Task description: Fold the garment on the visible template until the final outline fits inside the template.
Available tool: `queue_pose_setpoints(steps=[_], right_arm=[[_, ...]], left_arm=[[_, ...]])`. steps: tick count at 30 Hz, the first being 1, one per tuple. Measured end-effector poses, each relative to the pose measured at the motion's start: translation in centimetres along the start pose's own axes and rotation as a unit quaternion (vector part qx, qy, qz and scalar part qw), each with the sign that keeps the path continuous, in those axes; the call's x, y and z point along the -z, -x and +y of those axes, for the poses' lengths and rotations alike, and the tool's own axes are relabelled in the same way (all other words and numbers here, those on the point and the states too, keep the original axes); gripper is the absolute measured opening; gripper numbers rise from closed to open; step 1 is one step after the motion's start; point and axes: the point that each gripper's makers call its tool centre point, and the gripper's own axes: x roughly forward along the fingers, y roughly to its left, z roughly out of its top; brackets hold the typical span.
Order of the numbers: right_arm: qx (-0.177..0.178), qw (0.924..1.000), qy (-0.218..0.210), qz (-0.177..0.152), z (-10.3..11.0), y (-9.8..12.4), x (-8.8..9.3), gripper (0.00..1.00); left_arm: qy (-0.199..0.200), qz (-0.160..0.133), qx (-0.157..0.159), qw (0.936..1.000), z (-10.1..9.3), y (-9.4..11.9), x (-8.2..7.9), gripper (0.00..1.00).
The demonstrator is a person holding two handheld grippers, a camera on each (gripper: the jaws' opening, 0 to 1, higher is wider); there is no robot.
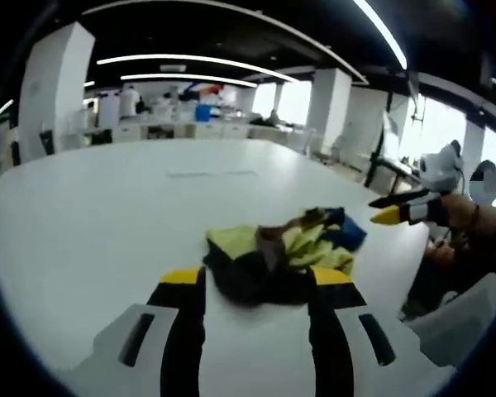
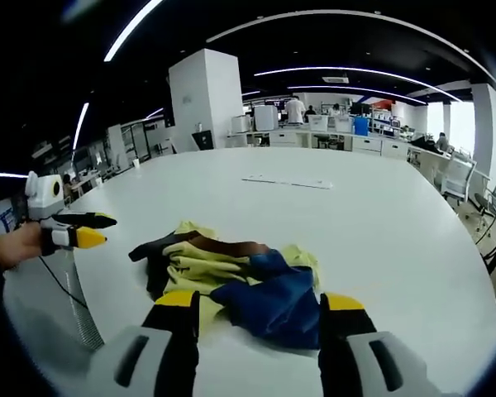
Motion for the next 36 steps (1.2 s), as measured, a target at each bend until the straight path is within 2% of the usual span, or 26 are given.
queue_pose_setpoints(steps=[10,15,20,22,26,31,36], right_arm=[[0.001,0.9999,-0.012,0.006,-0.2,-1.5,-0.3,0.4],[0.002,0.9997,-0.022,0.012,-0.2,-2.3,-0.4,0.32],[0.001,0.9991,-0.03,0.028,-0.1,-3.2,-0.2,0.3],[0.008,0.9988,-0.036,0.034,-0.3,-3.6,0.0,0.3],[0.025,0.9977,-0.045,0.045,-0.9,-4.0,0.3,0.29],[0.038,0.9958,-0.056,0.062,-1.4,-4.3,0.8,0.26],[0.056,0.9924,-0.086,0.068,-1.8,-4.7,1.1,0.23]], left_arm=[[-0.012,0.02,0.024,0.9994,-1.3,-1.0,0.5,0.37],[-0.031,0.033,0.016,0.9988,-1.1,-1.6,0.8,0.33],[-0.031,0.038,0.02,0.9986,-1.0,-2.3,1.3,0.33],[-0.017,0.035,0.027,0.9989,-1.2,-2.6,1.3,0.32],[-0.014,0.043,0.029,0.9986,-1.1,-3.2,1.8,0.3],[-0.021,0.052,0.038,0.9977,-1.3,-4.1,2.3,0.26],[-0.037,0.058,0.039,0.9968,-1.3,-4.9,2.6,0.23]])
